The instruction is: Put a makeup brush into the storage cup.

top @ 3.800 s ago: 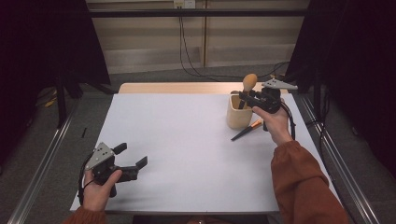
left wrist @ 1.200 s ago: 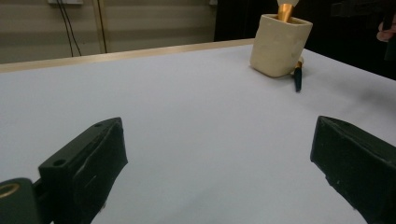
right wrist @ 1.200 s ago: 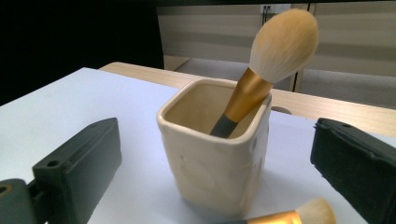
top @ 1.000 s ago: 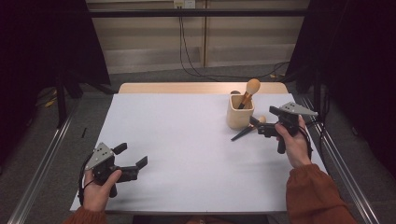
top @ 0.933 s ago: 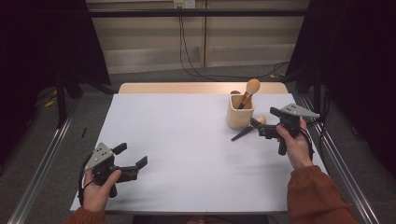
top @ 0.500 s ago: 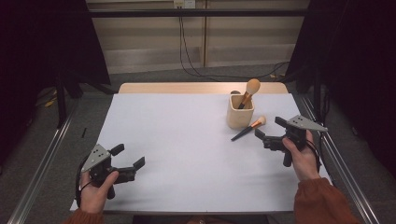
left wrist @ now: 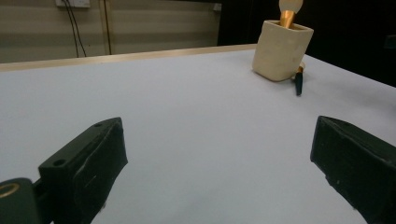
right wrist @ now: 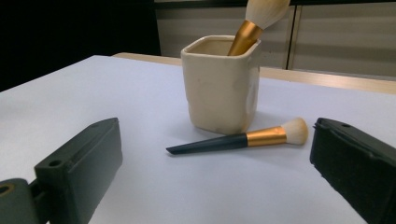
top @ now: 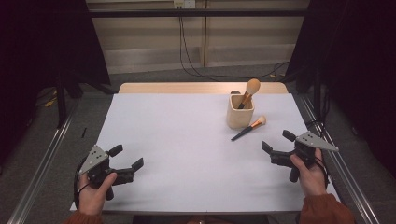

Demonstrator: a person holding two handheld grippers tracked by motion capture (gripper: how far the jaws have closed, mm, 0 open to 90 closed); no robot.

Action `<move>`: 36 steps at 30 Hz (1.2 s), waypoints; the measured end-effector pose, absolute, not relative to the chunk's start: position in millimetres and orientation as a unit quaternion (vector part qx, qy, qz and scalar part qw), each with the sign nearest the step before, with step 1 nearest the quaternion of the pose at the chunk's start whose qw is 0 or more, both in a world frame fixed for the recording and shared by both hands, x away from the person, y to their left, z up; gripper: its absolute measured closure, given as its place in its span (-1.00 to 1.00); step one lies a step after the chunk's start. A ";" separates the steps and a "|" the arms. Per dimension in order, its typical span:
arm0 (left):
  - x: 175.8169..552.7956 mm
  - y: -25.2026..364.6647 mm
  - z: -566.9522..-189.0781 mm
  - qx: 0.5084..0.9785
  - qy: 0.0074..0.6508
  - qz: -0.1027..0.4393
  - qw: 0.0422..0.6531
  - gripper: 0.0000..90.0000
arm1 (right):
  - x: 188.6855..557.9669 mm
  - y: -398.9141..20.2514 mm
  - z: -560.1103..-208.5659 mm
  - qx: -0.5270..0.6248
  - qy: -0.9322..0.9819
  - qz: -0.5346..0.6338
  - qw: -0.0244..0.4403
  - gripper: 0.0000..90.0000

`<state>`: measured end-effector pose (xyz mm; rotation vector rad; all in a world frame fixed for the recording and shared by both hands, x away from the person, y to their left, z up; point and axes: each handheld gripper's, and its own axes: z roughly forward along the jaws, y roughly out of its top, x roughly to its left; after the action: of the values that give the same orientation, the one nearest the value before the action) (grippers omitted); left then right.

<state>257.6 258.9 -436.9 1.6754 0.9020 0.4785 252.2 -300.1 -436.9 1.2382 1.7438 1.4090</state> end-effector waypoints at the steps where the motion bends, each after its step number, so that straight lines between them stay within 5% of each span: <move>1: 257.9 259.6 -437.0 0.708 0.383 0.203 0.557 -0.92 | 249.5 -300.9 -437.8 0.466 0.650 0.527 0.287 -0.95; 17: 251.6 262.2 -435.7 0.705 0.384 0.209 0.558 -0.92 | 210.3 -311.1 -450.5 0.479 0.641 0.528 0.285 -0.95; 36: 252.7 259.3 -436.1 0.709 0.379 0.211 0.556 -0.92 | 215.9 -310.5 -450.8 0.475 0.642 0.538 0.269 -0.98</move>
<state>252.7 259.3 -436.1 1.6749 0.8942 0.4994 215.9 -310.5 -450.8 1.2816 1.7309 1.4505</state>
